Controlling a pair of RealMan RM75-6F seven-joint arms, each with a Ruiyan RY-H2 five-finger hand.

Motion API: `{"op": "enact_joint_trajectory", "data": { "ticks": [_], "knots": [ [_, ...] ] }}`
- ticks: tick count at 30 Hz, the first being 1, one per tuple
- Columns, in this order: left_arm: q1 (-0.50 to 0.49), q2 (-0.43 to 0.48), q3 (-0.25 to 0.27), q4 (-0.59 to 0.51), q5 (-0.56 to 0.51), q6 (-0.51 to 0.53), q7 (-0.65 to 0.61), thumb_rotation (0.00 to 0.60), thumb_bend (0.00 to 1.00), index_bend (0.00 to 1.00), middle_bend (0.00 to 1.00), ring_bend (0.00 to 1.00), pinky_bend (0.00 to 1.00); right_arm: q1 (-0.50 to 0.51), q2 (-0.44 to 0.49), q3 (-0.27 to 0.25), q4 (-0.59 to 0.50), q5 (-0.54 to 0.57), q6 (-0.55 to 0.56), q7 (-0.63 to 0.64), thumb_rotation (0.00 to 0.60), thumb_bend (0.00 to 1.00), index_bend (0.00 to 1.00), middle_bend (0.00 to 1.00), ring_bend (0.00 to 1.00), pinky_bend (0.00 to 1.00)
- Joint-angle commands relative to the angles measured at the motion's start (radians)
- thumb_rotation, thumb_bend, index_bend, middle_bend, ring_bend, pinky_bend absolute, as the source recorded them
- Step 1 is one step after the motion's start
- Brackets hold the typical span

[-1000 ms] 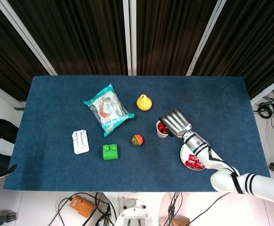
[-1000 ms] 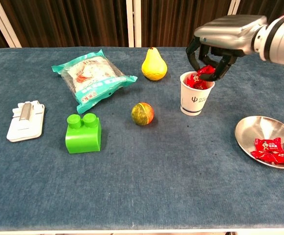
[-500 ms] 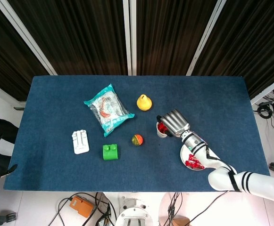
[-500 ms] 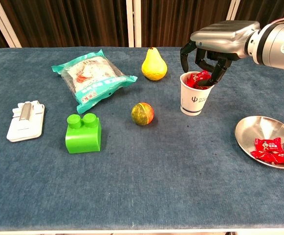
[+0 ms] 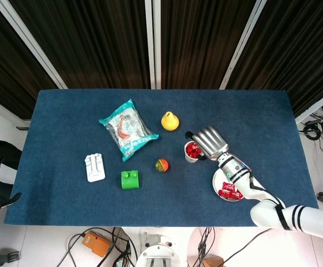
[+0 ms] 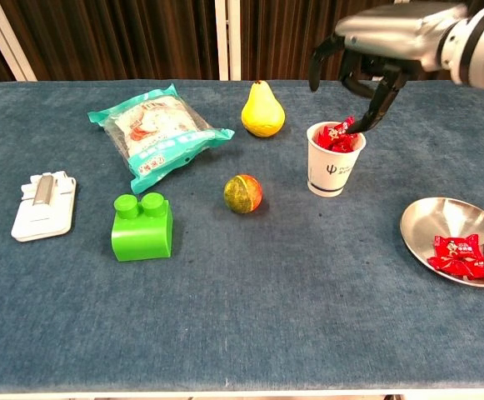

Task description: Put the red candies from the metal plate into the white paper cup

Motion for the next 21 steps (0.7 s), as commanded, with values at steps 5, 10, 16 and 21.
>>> {"op": "enact_joint_trajectory", "data": {
  "ticks": [5,10,16,21],
  "knots": [
    [-0.015,0.001,-0.006,-0.001,0.005,-0.011,-0.003,0.6,0.0,0.0,0.03,0.0,0.0,-0.201,0.148,-0.043,-0.091,-0.152,0.317,0.045,0.6,0.26,0.45,0.72,0.74,0.94],
    [-0.024,-0.004,-0.004,-0.001,0.019,-0.012,-0.005,0.6,0.0,0.0,0.03,0.0,0.0,-0.378,0.253,-0.126,-0.118,-0.214,0.491,0.11,0.6,0.26,0.22,0.36,0.25,0.39],
    [-0.026,-0.008,0.001,-0.007,0.032,-0.006,-0.002,0.6,0.0,0.0,0.03,0.0,0.0,-0.54,0.318,-0.229,-0.12,-0.286,0.602,0.225,0.6,0.26,0.0,0.08,0.0,0.05],
    [-0.021,-0.009,0.008,-0.013,0.045,0.008,0.001,0.6,0.0,0.0,0.03,0.0,0.0,-0.647,0.297,-0.266,-0.074,-0.345,0.709,0.3,0.6,0.26,0.0,0.06,0.0,0.0]
  ]
}}
